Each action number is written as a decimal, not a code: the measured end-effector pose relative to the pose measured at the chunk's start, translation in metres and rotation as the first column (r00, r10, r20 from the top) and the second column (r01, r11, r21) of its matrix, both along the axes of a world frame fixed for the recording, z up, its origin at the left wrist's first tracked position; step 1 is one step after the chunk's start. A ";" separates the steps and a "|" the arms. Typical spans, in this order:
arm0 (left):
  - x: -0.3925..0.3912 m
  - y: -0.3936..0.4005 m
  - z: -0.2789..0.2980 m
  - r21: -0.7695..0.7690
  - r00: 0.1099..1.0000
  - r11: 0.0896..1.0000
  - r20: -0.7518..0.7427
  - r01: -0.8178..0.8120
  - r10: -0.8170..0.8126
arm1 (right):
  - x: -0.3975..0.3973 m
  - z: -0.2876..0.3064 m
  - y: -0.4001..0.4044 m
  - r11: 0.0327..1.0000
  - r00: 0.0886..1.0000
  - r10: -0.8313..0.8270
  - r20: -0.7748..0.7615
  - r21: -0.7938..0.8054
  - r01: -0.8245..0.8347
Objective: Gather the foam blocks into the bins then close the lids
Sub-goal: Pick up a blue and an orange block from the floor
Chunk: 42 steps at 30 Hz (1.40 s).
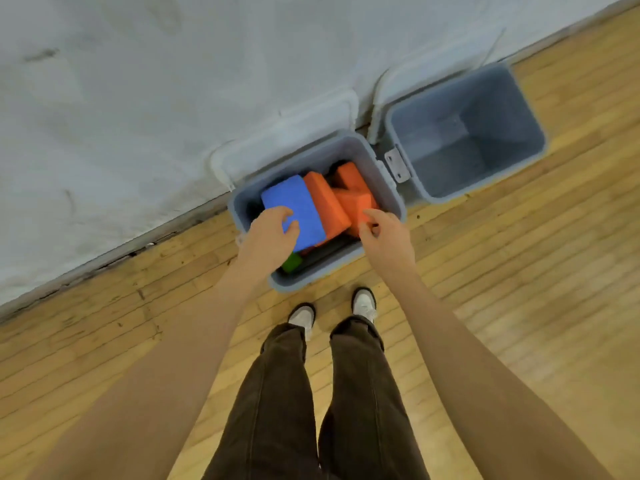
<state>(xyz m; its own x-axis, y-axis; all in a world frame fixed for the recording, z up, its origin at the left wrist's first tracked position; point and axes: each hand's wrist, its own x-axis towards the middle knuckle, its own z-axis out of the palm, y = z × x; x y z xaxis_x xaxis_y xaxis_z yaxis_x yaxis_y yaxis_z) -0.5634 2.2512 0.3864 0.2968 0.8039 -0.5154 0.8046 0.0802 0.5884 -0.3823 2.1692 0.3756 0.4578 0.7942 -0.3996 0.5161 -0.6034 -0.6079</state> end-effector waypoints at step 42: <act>0.334 -1.008 0.051 -0.167 -0.668 -0.684 0.147 0.710 -0.729 | -0.082 0.046 -0.920 -0.789 -0.834 -0.546 -0.081 -0.284 0.544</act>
<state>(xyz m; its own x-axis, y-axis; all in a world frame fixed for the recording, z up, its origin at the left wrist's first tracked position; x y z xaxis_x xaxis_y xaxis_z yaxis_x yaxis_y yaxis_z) -0.2290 1.2430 0.4376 0.2574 -0.7629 -0.5931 -0.3497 -0.6457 0.6788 -0.4640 1.2496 0.4212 0.0140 -0.7644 -0.6446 -0.8145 0.3652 -0.4507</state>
